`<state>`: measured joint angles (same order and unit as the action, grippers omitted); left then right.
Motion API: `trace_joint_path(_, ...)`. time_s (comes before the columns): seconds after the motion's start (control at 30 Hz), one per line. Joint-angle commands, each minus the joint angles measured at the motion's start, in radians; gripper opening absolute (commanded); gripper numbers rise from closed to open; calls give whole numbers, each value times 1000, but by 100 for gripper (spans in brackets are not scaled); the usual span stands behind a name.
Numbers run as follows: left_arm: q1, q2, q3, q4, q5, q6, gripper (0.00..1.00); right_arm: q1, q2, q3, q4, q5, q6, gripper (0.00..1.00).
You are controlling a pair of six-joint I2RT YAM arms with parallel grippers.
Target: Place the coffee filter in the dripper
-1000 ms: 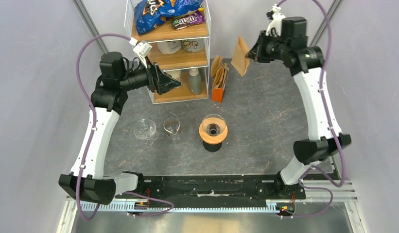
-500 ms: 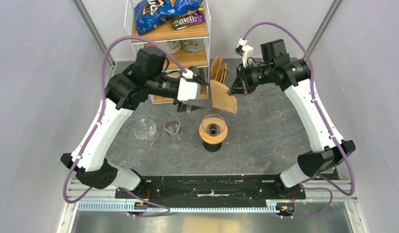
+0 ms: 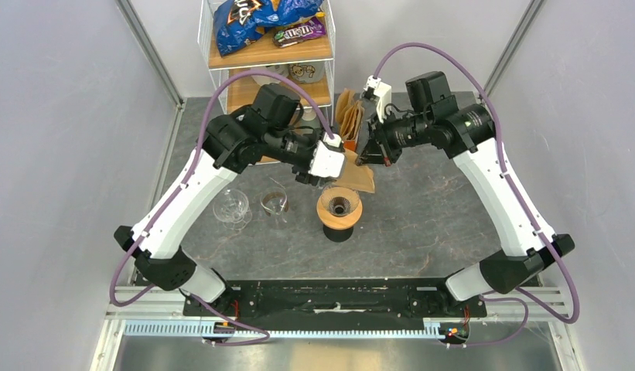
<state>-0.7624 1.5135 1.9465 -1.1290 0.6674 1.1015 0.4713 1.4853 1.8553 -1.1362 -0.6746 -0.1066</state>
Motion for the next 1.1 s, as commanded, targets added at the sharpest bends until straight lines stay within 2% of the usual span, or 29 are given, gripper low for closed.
trace_joint_path(0.0,-33,9,19,-11,-52,23,70,3,-39,14,59,37,-8,0)
trace_joint_path(0.2,-58,-10,5,-71,-40,87,66,3,-32,38,93,125,29,0)
trace_joint_path(0.33,-86,-16,-6,-126,-51,129,60,3,-26,46,155,197,92,0)
trace_joint_path(0.47,-91,-11,-6,-139,-76,117,60,2,-41,43,232,194,167,0)
trace_joint_path(0.53,-89,-24,-9,-53,-104,9,76,1,-68,11,289,181,188,0)
trace_joint_path(0.6,-63,-73,-26,160,-106,-201,84,-3,-76,2,314,190,209,0)
trace_joint_path(0.63,-24,-127,-59,289,-66,-313,88,-12,-73,11,316,188,230,0)
trace_joint_path(0.67,33,-201,-134,503,-34,-465,91,-33,-71,21,327,177,267,0)
trace_joint_path(0.7,85,-264,-216,668,-49,-605,94,-60,-71,20,349,154,310,0)
trace_joint_path(0.73,119,-328,-304,840,-97,-677,95,-100,-74,10,395,114,370,0)
trace_joint_path(0.77,150,-368,-360,906,-144,-701,95,-137,-77,-3,435,80,424,0)
trace_joint_path(0.83,218,-404,-386,852,-159,-689,95,-189,-82,-27,523,2,536,0)
trace_joint_path(0.93,355,-415,-438,781,-56,-682,96,-217,-94,-66,654,-87,671,0)
trace_joint_path(1.0,361,-435,-512,804,-13,-582,96,-220,-98,-93,731,-146,748,0)
trace_joint_path(1.07,354,-441,-577,890,-3,-548,96,-220,-102,-119,787,-188,817,0)
